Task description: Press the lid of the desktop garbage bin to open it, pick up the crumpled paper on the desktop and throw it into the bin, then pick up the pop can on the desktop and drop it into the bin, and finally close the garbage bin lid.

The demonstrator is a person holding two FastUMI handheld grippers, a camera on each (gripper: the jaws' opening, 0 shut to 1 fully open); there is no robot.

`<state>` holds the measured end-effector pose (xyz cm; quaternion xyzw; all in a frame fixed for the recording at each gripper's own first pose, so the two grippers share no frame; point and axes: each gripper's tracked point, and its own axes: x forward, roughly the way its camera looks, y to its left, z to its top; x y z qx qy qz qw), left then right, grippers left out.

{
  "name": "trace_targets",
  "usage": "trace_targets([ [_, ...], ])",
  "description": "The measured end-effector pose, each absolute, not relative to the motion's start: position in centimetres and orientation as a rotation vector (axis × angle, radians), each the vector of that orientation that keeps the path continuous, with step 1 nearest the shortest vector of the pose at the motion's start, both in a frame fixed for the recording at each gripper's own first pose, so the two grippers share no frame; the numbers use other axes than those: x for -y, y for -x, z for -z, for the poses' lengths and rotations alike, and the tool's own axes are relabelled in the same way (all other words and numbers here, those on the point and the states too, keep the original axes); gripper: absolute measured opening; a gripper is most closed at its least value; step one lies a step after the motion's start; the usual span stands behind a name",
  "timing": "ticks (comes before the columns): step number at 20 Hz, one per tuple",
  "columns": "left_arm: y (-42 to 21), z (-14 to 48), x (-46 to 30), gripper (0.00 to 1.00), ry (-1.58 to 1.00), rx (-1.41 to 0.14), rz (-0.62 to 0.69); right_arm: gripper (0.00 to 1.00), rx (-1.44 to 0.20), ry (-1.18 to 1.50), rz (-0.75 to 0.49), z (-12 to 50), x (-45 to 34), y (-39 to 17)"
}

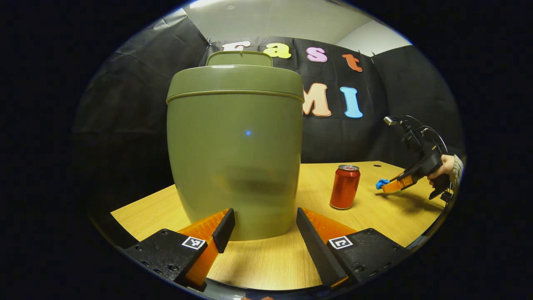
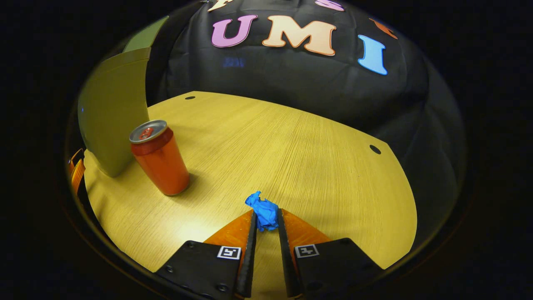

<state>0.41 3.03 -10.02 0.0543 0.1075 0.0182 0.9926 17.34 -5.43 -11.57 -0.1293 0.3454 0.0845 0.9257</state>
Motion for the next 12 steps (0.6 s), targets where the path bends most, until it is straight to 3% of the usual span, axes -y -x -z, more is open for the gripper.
trace_targets([
  [12, 1.0, 9.5, -0.7, 0.91, -0.108, -0.184, 0.034, 0.33, -0.507, 0.25, -0.236, 3.1, 1.1, -16.7],
])
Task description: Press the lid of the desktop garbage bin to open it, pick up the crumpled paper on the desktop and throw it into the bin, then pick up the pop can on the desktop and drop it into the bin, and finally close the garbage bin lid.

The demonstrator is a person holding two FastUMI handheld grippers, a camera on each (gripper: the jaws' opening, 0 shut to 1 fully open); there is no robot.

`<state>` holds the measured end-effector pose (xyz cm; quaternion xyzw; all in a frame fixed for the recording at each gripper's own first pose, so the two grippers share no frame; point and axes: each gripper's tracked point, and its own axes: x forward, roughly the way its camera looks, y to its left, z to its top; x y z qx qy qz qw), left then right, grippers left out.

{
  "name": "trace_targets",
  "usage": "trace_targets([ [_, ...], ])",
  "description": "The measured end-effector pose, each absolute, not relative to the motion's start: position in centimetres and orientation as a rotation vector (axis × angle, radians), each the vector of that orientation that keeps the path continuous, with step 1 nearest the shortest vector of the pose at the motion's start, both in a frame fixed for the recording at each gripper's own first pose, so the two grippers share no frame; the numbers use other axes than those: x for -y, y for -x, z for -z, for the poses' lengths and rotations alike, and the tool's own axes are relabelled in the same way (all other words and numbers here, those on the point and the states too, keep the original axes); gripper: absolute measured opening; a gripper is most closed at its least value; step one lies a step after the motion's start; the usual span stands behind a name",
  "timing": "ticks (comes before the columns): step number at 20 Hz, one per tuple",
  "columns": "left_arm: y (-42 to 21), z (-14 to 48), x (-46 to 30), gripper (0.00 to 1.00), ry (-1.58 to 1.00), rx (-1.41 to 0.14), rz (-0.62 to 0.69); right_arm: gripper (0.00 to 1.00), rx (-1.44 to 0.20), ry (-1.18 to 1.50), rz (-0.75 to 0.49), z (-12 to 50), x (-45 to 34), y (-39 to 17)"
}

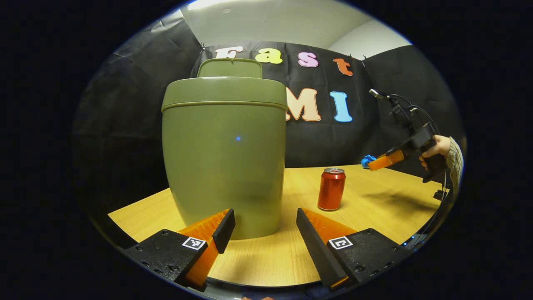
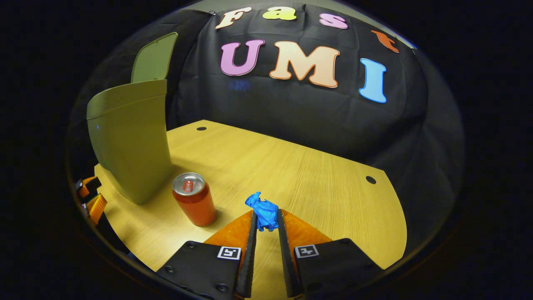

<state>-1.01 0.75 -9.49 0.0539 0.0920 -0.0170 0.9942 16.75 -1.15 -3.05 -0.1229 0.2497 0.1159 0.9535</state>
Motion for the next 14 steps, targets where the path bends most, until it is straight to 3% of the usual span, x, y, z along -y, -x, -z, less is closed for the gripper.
trace_targets([
  [14, 2.1, 10.0, -0.6, 0.91, -0.092, -0.182, 0.071, 0.32, -0.246, 0.281, -0.438, -10.8, -10.9, -17.0],
])
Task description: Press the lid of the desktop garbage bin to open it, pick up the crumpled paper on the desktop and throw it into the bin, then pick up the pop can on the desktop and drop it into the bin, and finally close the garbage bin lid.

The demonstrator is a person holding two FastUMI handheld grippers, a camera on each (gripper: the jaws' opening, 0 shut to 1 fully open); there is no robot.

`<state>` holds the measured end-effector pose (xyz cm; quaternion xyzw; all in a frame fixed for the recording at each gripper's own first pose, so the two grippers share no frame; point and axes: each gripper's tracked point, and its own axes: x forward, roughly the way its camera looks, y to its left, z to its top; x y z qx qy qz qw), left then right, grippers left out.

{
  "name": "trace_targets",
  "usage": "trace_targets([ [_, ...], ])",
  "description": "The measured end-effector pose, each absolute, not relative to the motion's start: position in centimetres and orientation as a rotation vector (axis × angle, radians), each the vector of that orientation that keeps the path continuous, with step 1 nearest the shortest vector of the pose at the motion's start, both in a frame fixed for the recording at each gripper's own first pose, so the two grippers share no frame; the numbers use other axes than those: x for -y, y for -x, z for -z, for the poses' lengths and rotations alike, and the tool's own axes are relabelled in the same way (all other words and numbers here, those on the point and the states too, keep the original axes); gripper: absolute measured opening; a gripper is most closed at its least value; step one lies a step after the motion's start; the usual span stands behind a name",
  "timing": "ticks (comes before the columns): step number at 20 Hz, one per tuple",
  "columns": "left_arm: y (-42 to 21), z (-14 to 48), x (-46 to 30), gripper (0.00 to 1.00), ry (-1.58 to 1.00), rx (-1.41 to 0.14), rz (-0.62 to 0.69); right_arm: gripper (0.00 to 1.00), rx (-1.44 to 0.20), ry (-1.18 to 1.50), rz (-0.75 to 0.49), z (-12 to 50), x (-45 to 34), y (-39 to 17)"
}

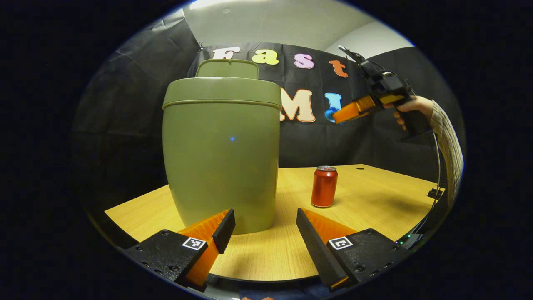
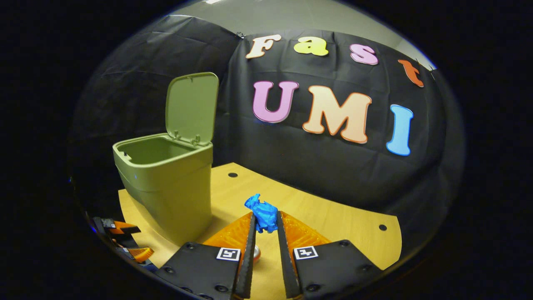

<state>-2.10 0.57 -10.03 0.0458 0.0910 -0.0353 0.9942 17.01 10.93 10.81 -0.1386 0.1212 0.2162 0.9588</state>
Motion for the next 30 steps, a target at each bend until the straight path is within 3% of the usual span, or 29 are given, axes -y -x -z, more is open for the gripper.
trace_targets([
  [9, 2.7, 10.7, -0.7, 0.91, -0.086, -0.195, 0.085, 0.32, -0.124, 0.272, -0.633, -18.1, -22.6, -16.0],
  [19, 2.8, 11.1, -1.2, 0.91, -0.083, -0.204, 0.081, 0.31, -0.144, 0.328, -0.815, -15.9, -32.5, -14.1],
  [21, 2.8, 11.2, -1.1, 0.91, -0.08, -0.203, 0.085, 0.56, -0.162, 0.333, -0.815, -15.3, -32.7, -14.3],
  [24, 2.8, 11.2, -0.7, 0.91, -0.077, -0.209, 0.103, 0.84, -0.155, 0.311, -0.797, -15.6, -32.2, -14.9],
  [27, 2.5, 11.1, 0.0, 0.92, -0.079, -0.21, 0.122, 1.0, -0.136, 0.269, -0.787, -16.5, -31.2, -15.2],
  [30, 2.1, 11.0, 1.2, 0.91, -0.079, -0.21, 0.149, 1.0, -0.087, 0.249, -0.727, -18.1, -27.5, -15.4],
])
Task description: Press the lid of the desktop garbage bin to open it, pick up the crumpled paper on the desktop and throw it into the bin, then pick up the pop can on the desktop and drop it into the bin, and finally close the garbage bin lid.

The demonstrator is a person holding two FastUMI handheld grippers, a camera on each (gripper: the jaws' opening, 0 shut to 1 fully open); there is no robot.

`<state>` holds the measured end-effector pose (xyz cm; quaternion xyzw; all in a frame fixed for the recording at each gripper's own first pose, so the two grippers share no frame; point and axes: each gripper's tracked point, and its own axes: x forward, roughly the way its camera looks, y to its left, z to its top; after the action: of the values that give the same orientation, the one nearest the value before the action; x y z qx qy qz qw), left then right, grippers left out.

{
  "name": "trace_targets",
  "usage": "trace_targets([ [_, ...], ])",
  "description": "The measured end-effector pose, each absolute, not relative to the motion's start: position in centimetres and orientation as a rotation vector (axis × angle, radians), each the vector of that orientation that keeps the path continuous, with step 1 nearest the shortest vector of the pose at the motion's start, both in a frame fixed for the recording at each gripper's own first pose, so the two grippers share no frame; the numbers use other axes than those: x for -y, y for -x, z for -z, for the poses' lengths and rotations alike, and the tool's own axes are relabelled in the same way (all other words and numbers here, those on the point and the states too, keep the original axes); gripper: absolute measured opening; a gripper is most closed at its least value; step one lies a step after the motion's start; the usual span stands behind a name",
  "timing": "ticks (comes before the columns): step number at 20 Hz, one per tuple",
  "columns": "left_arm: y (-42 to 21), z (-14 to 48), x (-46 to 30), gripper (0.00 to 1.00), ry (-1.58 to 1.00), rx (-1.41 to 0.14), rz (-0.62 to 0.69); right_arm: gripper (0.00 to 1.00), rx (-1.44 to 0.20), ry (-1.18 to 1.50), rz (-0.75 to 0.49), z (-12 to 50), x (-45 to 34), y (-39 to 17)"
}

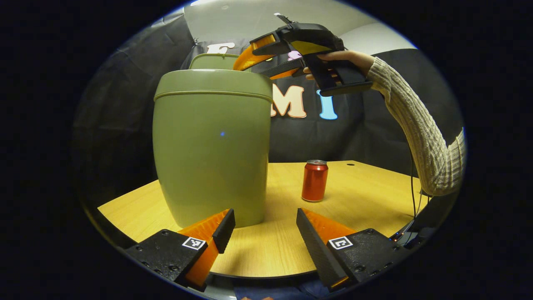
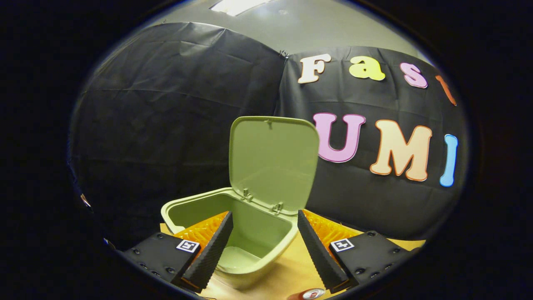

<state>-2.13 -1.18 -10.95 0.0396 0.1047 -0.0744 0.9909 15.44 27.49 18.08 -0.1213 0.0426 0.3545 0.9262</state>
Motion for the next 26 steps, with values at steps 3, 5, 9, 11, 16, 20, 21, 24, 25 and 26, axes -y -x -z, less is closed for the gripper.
trace_targets([
  [3, 1.5, 10.6, 2.8, 0.91, -0.082, -0.206, 0.188, 0.98, -0.042, 0.222, -0.636, -19.2, -22.1, -15.8],
  [5, 0.9, 10.3, 4.3, 0.91, -0.081, -0.205, 0.222, 1.0, -0.027, 0.2, -0.57, -19.3, -18.0, -15.8],
  [9, -0.7, 9.8, 7.8, 0.92, -0.083, -0.211, 0.297, 0.95, 0.004, 0.16, -0.447, -19.4, -10.1, -15.2],
  [11, -1.7, 9.4, 9.5, 0.92, -0.093, -0.209, 0.331, 1.0, 0.019, 0.15, -0.398, -18.8, -6.8, -14.4],
  [16, -4.9, 9.1, 12.4, 0.9, -0.077, -0.22, 0.375, 0.98, 0.037, 0.122, -0.28, -16.5, 0.3, -12.0],
  [20, -7.8, 9.8, 13.5, 0.92, -0.069, -0.247, 0.376, 0.98, 0.016, 0.135, -0.183, -13.3, 4.9, -10.5],
  [21, -8.4, 10.0, 13.6, 0.92, -0.073, -0.255, 0.368, 1.0, 0.012, 0.136, -0.164, -12.5, 5.7, -10.3],
  [24, -9.8, 10.7, 13.6, 0.92, -0.088, -0.281, 0.345, 0.98, -0.02, 0.118, -0.11, -9.8, 8.0, -9.4],
  [25, -10.1, 11.1, 13.9, 0.92, -0.09, -0.291, 0.347, 0.98, -0.034, 0.113, -0.085, -8.9, 8.8, -9.1],
  [26, -10.5, 11.5, 14.1, 0.92, -0.092, -0.301, 0.348, 0.98, -0.043, 0.108, -0.065, -8.1, 9.6, -9.0],
])
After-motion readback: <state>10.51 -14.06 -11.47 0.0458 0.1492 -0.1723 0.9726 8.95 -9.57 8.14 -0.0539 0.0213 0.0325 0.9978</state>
